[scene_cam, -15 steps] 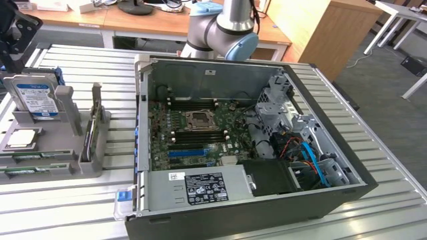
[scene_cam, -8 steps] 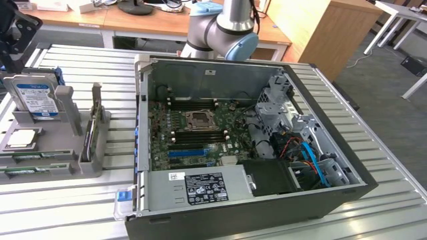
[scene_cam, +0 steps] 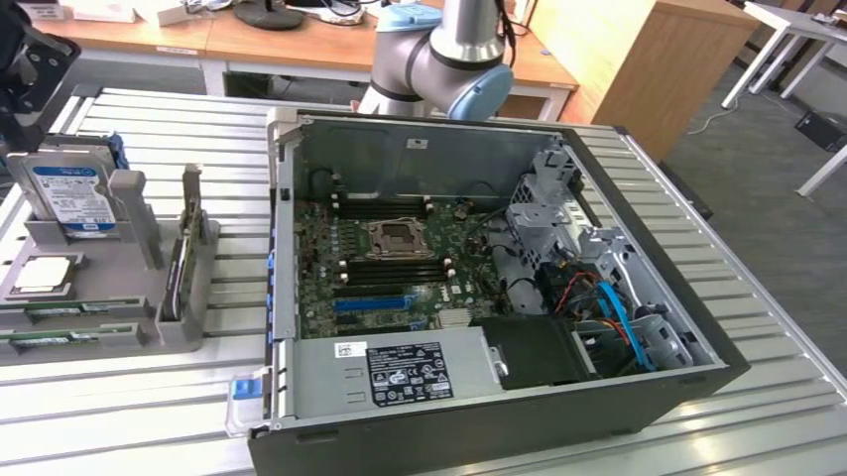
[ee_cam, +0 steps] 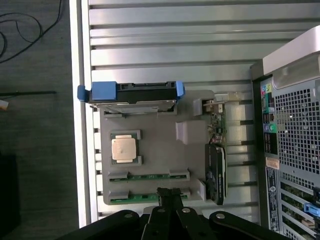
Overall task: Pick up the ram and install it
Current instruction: 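Reach for the ram, then pick up the ram and move it above insertion slot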
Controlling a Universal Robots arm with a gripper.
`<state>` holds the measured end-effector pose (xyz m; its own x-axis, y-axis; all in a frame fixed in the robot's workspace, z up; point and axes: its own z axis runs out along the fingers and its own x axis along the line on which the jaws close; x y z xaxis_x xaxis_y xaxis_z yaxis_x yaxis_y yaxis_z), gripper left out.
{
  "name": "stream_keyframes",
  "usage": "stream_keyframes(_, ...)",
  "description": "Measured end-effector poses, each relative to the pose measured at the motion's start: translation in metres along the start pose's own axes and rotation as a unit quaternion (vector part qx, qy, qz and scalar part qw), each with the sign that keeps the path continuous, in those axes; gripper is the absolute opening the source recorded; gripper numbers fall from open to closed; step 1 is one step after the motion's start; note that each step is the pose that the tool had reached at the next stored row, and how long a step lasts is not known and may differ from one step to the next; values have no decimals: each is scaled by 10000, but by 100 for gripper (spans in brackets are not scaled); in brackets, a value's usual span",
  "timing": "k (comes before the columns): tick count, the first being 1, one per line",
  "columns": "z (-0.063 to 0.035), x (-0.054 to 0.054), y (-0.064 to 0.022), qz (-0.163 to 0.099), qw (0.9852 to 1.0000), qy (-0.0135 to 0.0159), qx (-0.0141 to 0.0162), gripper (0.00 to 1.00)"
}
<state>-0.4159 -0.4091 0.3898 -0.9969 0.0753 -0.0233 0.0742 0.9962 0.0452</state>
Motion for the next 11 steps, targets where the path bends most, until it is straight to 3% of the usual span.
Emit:
stream_keyframes(5,-4,-6,-75,0,10000,0,0,11)
stream_keyframes(11,-4,-6,-81,0,10000,1,0,11)
